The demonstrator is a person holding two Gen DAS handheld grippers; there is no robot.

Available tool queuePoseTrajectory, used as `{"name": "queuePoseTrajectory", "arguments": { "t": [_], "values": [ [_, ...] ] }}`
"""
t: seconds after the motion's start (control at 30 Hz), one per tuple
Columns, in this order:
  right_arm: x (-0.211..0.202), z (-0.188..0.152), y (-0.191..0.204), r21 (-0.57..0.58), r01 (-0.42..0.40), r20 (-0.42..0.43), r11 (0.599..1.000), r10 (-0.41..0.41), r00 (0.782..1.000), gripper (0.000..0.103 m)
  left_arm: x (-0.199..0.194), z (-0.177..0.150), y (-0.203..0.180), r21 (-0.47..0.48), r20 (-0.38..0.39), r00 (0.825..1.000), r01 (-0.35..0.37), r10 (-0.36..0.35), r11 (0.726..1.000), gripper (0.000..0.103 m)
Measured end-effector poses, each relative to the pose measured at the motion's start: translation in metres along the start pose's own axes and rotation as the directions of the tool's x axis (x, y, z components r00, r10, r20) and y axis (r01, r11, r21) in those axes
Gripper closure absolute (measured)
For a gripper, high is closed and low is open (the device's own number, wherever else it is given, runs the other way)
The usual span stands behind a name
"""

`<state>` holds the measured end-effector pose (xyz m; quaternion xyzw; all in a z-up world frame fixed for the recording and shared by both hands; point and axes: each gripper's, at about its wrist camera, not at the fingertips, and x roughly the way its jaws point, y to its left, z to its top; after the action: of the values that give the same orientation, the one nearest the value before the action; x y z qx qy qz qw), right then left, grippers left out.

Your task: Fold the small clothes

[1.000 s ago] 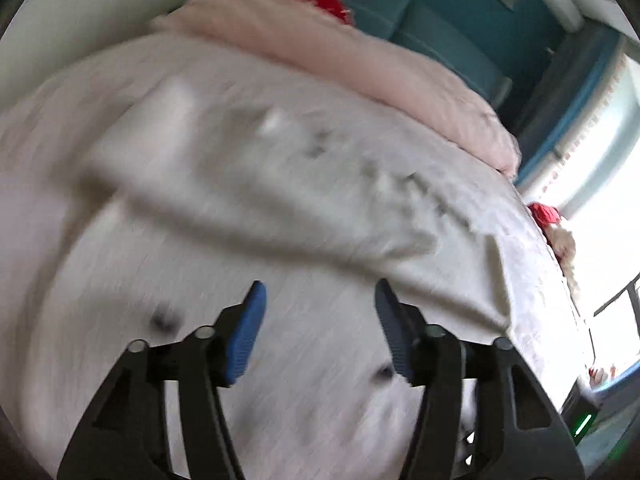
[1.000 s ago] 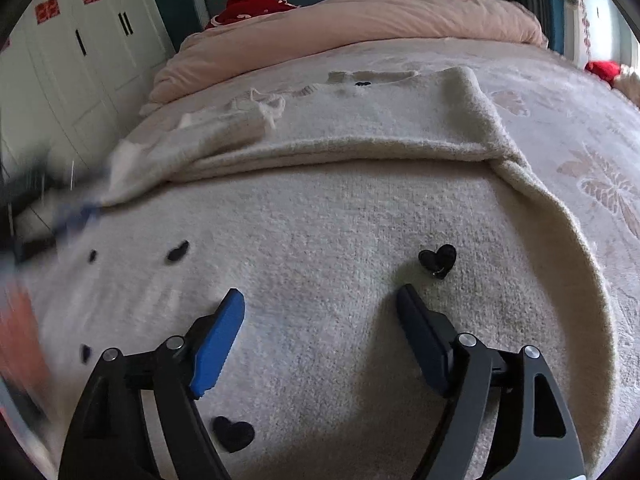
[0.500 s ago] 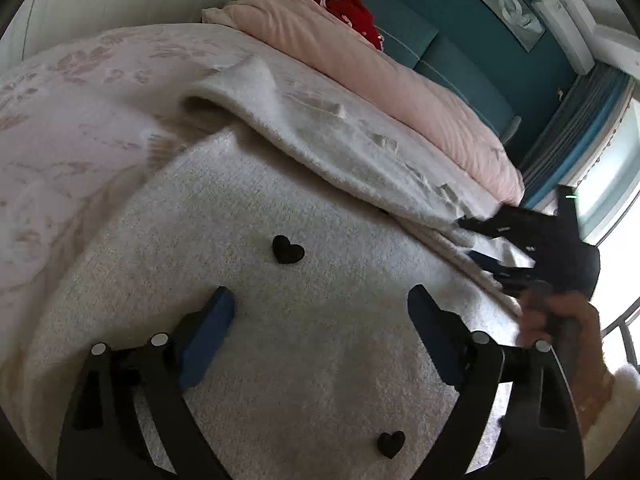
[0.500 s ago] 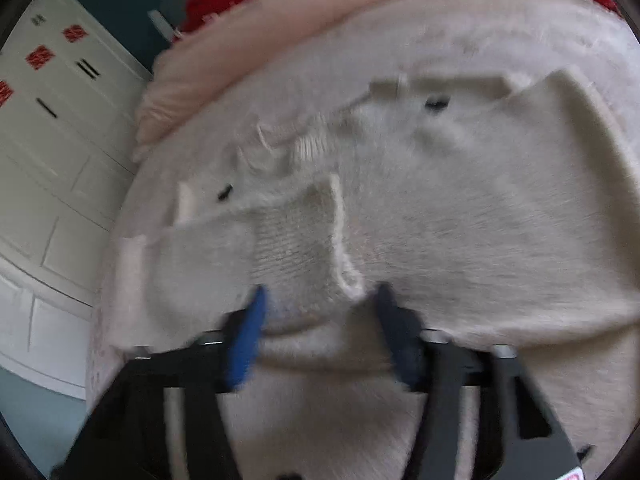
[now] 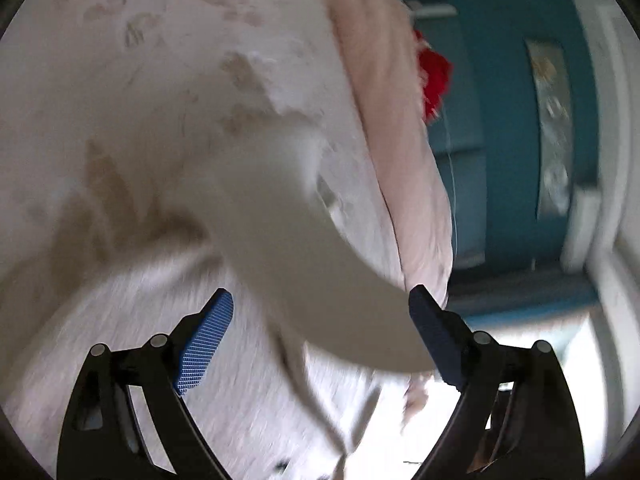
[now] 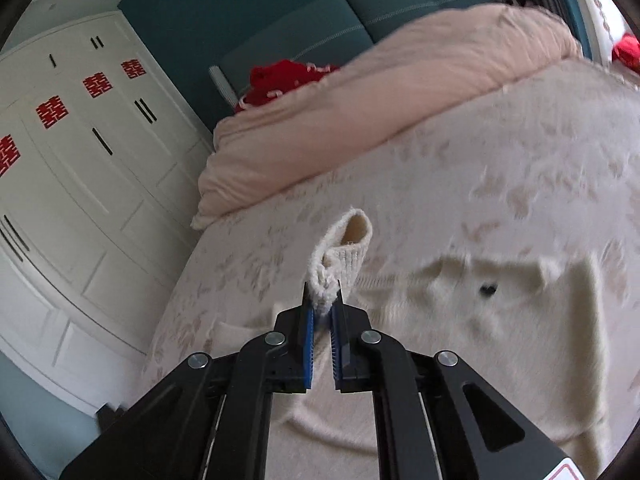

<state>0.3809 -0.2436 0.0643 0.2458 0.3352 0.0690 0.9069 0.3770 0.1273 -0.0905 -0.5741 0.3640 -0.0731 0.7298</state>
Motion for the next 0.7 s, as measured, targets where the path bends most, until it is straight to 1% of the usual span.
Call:
{"name": "queuePoseTrajectory", "arguments": {
  "t": [0.03,0.07,0.1,0.13,0.17,0.2,0.23,0.27,0.33,0.37,0.4,0.43,0.47,0.5,0.53,0.57,0.6,0.63,0.7],
  "values": [
    [-0.006,0.005,-0.005,-0.012,0.011,0.007,1.0,-0.011,1.0,0.096,0.012,0.008,0.004,-0.029,0.005,0.999,-0.045,0.045,0.999,0.024],
    [-0.009,0.008,-0.008,-0.023,0.028,0.013,0.999,-0.027,1.0,0.096,0.022,0.012,0.009,-0.051,-0.011,0.998,-0.062,0.061,0.997,0.041],
    [-0.013,0.009,-0.014,-0.033,0.046,0.018,0.998,-0.045,0.999,0.096,0.03,0.015,0.013,-0.063,-0.03,0.996,-0.086,0.084,0.994,0.065],
    [-0.015,0.008,-0.023,-0.037,0.07,0.024,0.997,-0.069,0.997,0.096,0.037,0.016,0.02,-0.081,-0.053,0.99,-0.134,0.13,0.988,0.074],
    [-0.018,0.005,-0.039,-0.023,0.098,0.025,0.995,-0.097,0.995,0.096,0.04,0.015,0.028,-0.098,-0.055,0.987,-0.157,0.152,0.983,0.084],
    [-0.018,0.0,-0.061,0.007,0.122,0.014,0.992,-0.123,0.992,0.096,0.04,0.013,0.03,-0.077,-0.042,0.985,-0.17,0.167,0.982,0.09],
    [-0.015,-0.008,-0.085,0.042,0.156,-0.005,0.987,-0.156,0.988,0.096,0.039,0.011,0.029,-0.05,-0.032,0.985,-0.172,0.171,0.984,0.091],
    [-0.011,-0.016,-0.105,0.067,0.185,-0.028,0.98,-0.184,0.983,0.096,0.038,0.006,0.026,0.01,-0.01,0.984,-0.177,0.177,0.984,0.093],
    [0.003,-0.038,-0.141,0.116,0.241,-0.095,0.964,-0.231,0.968,0.096,0.036,-0.007,0.02,0.137,0.042,0.981,-0.196,0.192,0.971,0.093],
    [0.011,-0.051,-0.159,0.139,0.266,-0.136,0.954,-0.248,0.959,0.096,0.036,-0.011,0.018,0.178,0.061,0.978,-0.206,0.198,0.962,0.094],
    [0.014,-0.059,-0.168,0.157,0.271,-0.152,0.95,-0.248,0.957,0.097,0.037,-0.017,0.014,0.244,0.091,0.974,-0.223,0.206,0.944,0.094],
    [0.012,-0.063,-0.173,0.174,0.257,-0.142,0.951,-0.234,0.962,0.097,0.037,-0.022,0.011,0.292,0.11,0.97,-0.238,0.215,0.926,0.094],
    [0.007,-0.066,-0.172,0.185,0.232,-0.112,0.955,-0.214,0.97,0.097,0.039,-0.025,0.01,0.362,0.137,0.963,-0.265,0.23,0.894,0.093],
    [0.003,-0.066,-0.17,0.18,0.222,-0.091,0.958,-0.208,0.974,0.097,0.041,-0.035,0.006,0.446,0.169,0.955,-0.294,0.243,0.845,0.093],
    [-0.001,-0.067,-0.168,0.165,0.218,-0.068,0.962,-0.21,0.975,0.097,0.041,-0.038,0.004,0.474,0.186,0.952,-0.303,0.242,0.827,0.093],
    [0.001,-0.074,-0.171,0.126,0.251,-0.067,0.96,-0.245,0.967,0.097,0.043,-0.037,0.002,0.476,0.193,0.952,-0.302,0.237,0.826,0.092],
    [0.01,-0.08,-0.175,0.104,0.283,-0.103,0.953,-0.273,0.957,0.097,0.045,-0.037,0.003,0.479,0.199,0.951,-0.304,0.235,0.824,0.092],
    [0.022,-0.087,-0.181,0.096,0.299,-0.148,0.949,-0.283,0.948,0.099,0.046,-0.039,0.003,0.481,0.205,0.949,-0.31,0.238,0.82,0.092],
    [0.016,-0.091,-0.184,0.102,0.281,-0.109,0.954,-0.27,0.957,0.098,0.048,-0.044,-0.001,0.505,0.228,0.941,-0.333,0.249,0.796,0.09]
  ]
}}
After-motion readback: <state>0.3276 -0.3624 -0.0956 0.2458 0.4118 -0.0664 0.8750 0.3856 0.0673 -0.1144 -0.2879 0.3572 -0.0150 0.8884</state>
